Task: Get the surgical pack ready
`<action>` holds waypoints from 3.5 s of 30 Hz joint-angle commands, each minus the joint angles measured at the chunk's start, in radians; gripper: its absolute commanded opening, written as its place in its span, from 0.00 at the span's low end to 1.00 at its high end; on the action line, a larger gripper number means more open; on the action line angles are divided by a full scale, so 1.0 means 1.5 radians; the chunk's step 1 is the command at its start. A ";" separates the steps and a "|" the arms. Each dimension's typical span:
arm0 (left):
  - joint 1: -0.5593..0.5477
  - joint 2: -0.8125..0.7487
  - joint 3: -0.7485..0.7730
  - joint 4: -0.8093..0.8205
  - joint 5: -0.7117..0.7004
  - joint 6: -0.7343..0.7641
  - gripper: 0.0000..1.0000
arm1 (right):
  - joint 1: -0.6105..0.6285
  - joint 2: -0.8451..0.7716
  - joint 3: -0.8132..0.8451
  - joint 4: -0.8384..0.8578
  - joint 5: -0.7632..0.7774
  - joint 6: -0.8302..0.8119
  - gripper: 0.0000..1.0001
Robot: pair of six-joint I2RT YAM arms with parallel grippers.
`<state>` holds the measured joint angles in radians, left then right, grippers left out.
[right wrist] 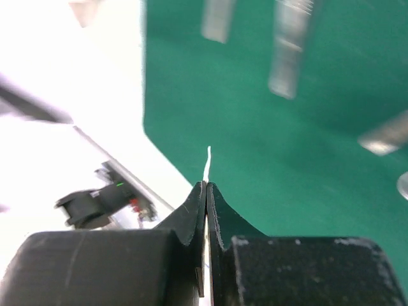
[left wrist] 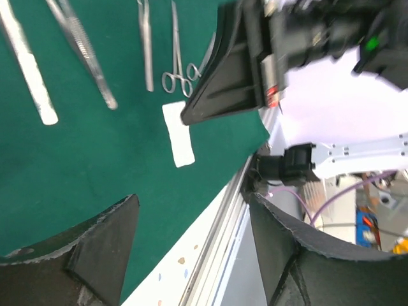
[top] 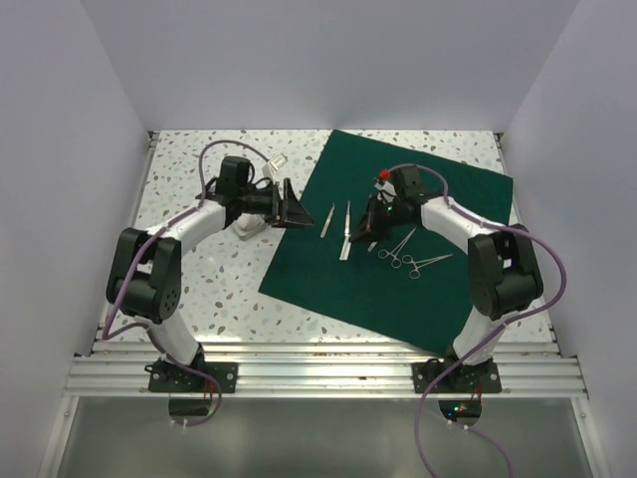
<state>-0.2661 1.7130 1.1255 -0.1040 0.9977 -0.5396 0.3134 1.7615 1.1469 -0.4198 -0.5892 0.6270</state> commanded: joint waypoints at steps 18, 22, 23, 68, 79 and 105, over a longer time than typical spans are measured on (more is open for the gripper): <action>-0.047 0.135 0.028 0.434 0.166 -0.299 0.70 | 0.014 0.056 0.164 0.177 -0.265 0.078 0.00; -0.047 0.149 0.020 0.497 0.173 -0.338 0.47 | 0.017 0.058 0.163 0.180 -0.265 0.080 0.00; -0.047 0.153 0.018 0.510 0.175 -0.358 0.42 | 0.017 0.059 0.163 0.179 -0.263 0.080 0.00; 0.303 0.347 0.393 -0.279 -0.250 0.001 0.43 | -0.018 0.112 0.258 -0.232 -0.002 -0.127 0.54; 0.299 0.239 0.350 -0.295 -0.273 0.020 0.52 | -0.032 0.104 0.263 -0.258 0.079 -0.071 0.54; 0.082 -0.011 0.113 -0.243 -0.236 0.174 0.61 | 0.010 0.192 0.380 -0.280 0.345 0.006 0.51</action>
<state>-0.1478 1.7611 1.3067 -0.5312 0.6003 -0.3183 0.2848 2.0029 1.6196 -0.8524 -0.0887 0.6365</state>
